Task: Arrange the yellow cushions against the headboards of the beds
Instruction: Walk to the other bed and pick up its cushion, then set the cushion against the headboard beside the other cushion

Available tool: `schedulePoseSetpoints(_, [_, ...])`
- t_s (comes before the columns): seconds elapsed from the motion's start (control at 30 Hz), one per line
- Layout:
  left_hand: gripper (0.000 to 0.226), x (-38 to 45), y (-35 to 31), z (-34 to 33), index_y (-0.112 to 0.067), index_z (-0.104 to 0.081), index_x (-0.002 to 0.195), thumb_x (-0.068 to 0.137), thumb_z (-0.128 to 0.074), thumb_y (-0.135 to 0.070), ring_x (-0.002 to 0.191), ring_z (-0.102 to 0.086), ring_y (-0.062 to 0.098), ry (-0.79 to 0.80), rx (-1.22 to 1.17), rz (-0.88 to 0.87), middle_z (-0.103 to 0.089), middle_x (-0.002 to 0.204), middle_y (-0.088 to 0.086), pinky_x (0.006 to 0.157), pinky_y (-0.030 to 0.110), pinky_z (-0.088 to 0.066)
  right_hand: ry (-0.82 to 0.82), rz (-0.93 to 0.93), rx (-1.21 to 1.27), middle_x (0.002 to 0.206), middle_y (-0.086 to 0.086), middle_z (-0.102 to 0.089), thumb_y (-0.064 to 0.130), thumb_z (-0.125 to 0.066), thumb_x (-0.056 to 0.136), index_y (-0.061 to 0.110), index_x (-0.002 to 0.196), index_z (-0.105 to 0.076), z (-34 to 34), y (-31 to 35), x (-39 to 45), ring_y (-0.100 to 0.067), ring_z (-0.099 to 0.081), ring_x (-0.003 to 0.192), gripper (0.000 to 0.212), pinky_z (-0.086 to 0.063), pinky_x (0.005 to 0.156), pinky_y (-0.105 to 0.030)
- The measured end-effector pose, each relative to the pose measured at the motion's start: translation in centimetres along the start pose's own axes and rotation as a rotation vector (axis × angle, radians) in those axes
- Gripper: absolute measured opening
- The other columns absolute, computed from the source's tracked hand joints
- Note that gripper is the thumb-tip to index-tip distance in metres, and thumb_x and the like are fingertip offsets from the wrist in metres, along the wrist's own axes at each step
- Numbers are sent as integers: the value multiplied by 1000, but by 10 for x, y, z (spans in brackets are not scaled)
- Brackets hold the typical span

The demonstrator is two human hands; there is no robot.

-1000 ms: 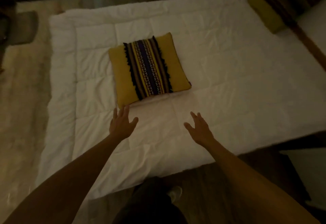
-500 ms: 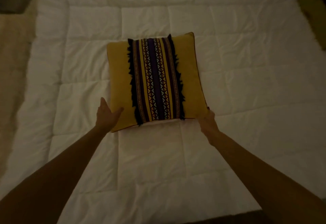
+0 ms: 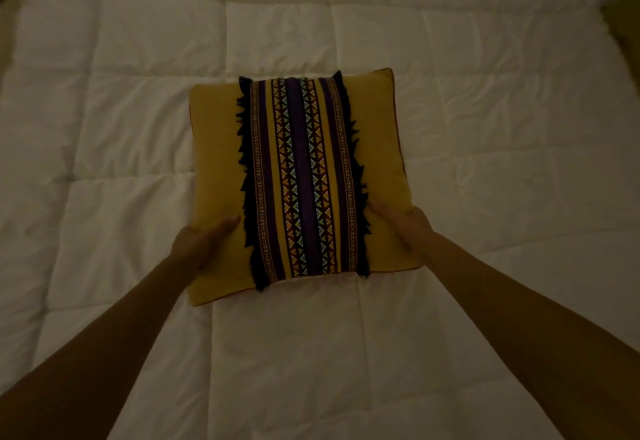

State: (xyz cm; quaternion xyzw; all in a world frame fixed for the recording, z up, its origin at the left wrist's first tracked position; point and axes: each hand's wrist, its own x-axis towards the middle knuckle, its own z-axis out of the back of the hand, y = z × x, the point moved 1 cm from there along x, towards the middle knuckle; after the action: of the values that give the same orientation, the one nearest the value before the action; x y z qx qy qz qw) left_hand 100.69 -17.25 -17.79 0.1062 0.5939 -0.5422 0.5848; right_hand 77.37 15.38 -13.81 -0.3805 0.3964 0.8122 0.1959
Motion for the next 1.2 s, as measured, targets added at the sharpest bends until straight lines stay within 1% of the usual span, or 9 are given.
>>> schedulePoseSetpoints(0.07, [124,-2,-8,4,-12,-56,131,28,-93,-68,99,-68,34,52,-33,46,-68,117,10,90,52,-56,26,-13,5,145,-10,-51,77,-84,31,11,151,-35,5,6,-2,-31,-54,125,146,-45,107,-50])
schedulePoseSetpoints(0.2, [101,-24,-24,13,-16,-59,104,23,-94,-66,86,-70,34,57,-61,67,-71,100,10,60,40,-56,53,-5,75,137,-9,-58,69,-91,28,13,146,-44,18,14,-17,-30,-60,116,139,-48,103,-50])
schedulePoseSetpoints(0.3, [95,-54,-25,15,-14,-58,103,31,-93,-64,84,-69,33,22,-73,45,-70,96,9,57,37,-53,47,3,119,130,-9,-61,65,-93,30,12,143,-46,30,11,-40,-28,-61,106,133,-51,92,-44])
schedulePoseSetpoints(0.4, [84,-88,-19,11,-11,-65,99,36,-94,-58,84,-73,37,50,-98,54,-74,97,14,60,41,-58,51,13,155,105,-2,-65,62,-94,34,12,139,-51,49,2,-69,-21,-64,91,125,-53,78,-38])
schedulePoseSetpoints(0.6, [94,-149,-27,-27,-1,-65,115,41,-95,-51,83,-74,41,127,-87,40,-75,101,21,59,46,-61,-16,11,229,87,3,-68,55,-97,39,12,127,-61,122,-22,-123,-19,-67,80,104,-51,52,-27])
schedulePoseSetpoints(0.77, [93,-210,-68,-95,-1,-63,116,47,-94,-54,87,-72,42,205,15,-80,-73,104,21,69,51,-61,-119,-8,340,89,-1,-70,56,-97,33,10,123,-64,218,-57,-164,-23,-69,82,107,-54,56,-31])
schedulePoseSetpoints(0.9, [92,-275,-105,-169,-8,-64,102,32,-93,-60,78,-73,36,281,97,-195,-73,94,15,52,36,-57,-202,12,479,87,0,-69,57,-97,32,11,124,-63,308,-98,-202,-22,-68,81,108,-53,52,-29])
schedulePoseSetpoints(1.03, [87,-342,-127,-252,-9,-65,105,40,-95,-58,79,-75,37,353,165,-291,-75,97,16,54,38,-59,-281,33,602,94,-4,-67,56,-97,34,9,131,-58,398,-149,-234,-25,-67,87,115,-56,67,-37])
schedulePoseSetpoints(1.2, [77,-431,-124,-369,-12,-66,90,38,-92,-63,69,-75,33,401,257,-376,-76,88,14,47,34,-57,-375,56,683,98,-7,-67,55,-96,39,6,135,-55,518,-228,-266,-28,-67,89,116,-57,81,-45])
